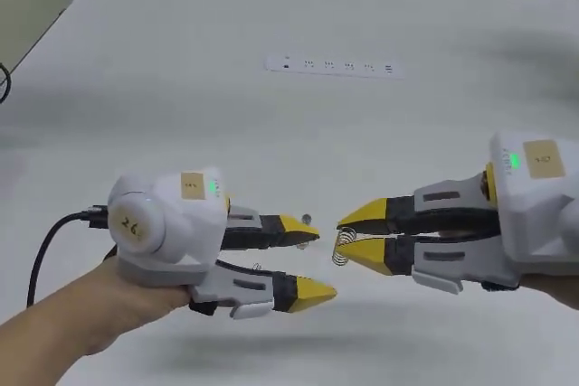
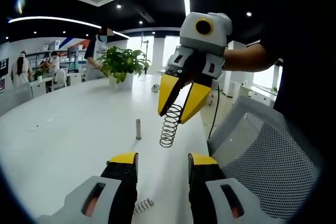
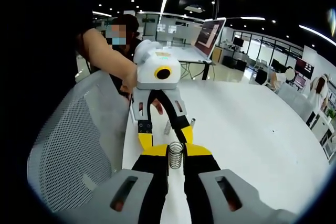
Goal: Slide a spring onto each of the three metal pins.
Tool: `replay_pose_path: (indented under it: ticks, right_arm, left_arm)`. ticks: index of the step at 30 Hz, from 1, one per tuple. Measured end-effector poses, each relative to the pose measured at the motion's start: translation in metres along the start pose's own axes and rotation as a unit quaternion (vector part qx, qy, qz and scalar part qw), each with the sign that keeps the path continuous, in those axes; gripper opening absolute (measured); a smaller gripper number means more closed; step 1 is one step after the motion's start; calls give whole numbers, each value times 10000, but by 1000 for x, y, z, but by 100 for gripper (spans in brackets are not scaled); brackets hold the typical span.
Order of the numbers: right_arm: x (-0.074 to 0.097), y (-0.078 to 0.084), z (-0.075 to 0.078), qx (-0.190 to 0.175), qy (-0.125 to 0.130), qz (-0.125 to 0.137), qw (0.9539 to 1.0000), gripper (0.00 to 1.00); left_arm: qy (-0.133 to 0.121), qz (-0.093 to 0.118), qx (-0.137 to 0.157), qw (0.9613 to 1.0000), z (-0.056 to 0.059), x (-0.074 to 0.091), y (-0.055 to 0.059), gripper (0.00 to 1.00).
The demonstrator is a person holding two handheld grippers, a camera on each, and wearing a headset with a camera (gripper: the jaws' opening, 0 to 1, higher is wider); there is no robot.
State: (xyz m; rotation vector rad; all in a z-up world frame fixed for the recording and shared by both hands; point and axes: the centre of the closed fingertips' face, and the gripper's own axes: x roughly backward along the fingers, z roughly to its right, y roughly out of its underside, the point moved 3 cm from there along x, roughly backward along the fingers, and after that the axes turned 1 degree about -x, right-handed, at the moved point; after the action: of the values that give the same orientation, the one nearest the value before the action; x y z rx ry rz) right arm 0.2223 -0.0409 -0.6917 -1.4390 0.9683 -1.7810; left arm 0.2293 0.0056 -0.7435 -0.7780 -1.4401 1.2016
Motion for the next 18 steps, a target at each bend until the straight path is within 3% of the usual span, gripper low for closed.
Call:
replay_pose_path:
  ticks: [7, 10, 18]
  right_arm:
    - [2, 1, 3, -15, 101, -16, 9999, 7]
    - [2, 2, 3, -12, 123, -28, 9999, 7]
    - [4, 4, 5, -11, 193, -59, 9998, 7]
  left_arm:
    - [-178, -56, -39, 9998, -6, 10, 3, 39]
    - [-341, -82, -201, 9992, -7, 17, 3, 39]
    - [-654, -173, -215, 9975, -14, 38, 9, 50]
